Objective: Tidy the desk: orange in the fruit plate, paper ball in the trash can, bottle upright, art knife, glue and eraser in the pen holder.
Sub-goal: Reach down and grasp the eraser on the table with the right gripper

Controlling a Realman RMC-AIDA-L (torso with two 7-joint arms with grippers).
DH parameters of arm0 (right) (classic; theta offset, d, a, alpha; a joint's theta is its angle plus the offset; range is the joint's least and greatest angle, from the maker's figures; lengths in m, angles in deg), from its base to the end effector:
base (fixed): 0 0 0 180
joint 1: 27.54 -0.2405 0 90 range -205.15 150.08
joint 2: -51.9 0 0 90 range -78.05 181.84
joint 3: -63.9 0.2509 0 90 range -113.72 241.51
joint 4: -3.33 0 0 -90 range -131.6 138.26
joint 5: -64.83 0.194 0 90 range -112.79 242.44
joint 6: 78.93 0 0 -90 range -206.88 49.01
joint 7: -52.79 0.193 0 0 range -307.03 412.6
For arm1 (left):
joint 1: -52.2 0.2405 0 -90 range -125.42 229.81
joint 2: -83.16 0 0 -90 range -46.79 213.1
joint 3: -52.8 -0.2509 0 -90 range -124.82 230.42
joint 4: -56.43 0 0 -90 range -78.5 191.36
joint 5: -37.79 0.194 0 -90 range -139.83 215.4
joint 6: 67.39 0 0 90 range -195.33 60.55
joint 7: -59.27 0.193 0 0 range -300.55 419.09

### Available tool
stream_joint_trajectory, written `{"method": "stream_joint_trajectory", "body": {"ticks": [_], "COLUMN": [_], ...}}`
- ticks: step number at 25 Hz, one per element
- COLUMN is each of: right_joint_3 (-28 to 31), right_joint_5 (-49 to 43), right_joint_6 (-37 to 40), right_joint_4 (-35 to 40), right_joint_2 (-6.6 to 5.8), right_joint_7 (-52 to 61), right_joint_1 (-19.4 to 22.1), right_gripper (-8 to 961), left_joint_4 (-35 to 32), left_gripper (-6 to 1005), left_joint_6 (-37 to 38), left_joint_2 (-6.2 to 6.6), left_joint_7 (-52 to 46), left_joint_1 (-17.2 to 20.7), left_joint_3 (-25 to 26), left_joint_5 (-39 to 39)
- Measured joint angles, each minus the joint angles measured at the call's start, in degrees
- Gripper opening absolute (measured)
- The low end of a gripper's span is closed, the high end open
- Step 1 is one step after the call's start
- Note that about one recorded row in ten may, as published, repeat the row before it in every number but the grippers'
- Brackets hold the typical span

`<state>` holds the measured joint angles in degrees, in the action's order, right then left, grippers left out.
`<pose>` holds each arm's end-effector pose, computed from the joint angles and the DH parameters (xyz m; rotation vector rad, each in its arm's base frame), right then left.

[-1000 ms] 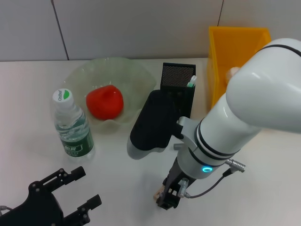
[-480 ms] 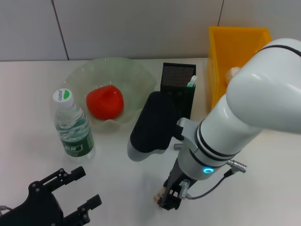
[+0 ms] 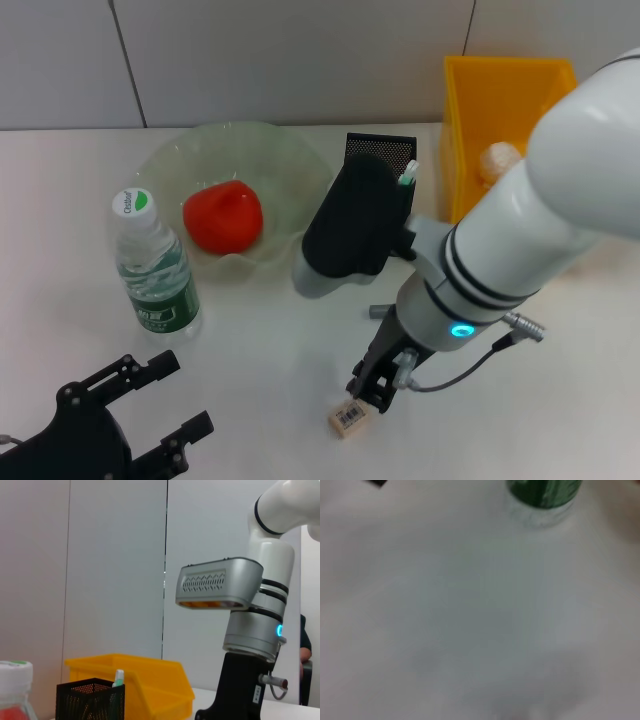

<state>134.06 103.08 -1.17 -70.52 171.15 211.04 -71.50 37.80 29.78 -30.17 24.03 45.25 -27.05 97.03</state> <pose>0.1344 0.3156 -0.1340 -2.8024 0.5179 -0.6324 -0.2724 0.2083 -0.0352 -2.4178 -0.3014 -1.0497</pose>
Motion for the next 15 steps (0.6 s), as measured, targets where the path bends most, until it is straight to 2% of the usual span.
{"method": "stream_joint_trajectory", "body": {"ticks": [7,11,15], "right_joint_3": [1.95,3.37,3.60], "right_joint_5": [-1.32,-2.97,-2.19], "right_joint_6": [5.76,7.26,8.51], "right_joint_4": [-4.79,-7.02,-7.33], "right_joint_2": [-0.08,-0.17,-0.16], "right_joint_7": [-12.19,-24.44,-29.22], "right_joint_1": [1.29,2.99,3.03], "right_gripper": [109,303,344], "left_joint_4": [0.00,0.00,0.00], "left_gripper": [668,668,668], "left_joint_6": [0.24,0.42,0.49], "left_joint_2": [0.05,0.04,-0.03], "left_joint_7": [0.00,0.00,0.00], "left_joint_1": [-0.16,-0.18,-0.13], "left_joint_3": [-0.01,-0.10,-0.18], "left_joint_5": [0.00,0.00,0.00]}}
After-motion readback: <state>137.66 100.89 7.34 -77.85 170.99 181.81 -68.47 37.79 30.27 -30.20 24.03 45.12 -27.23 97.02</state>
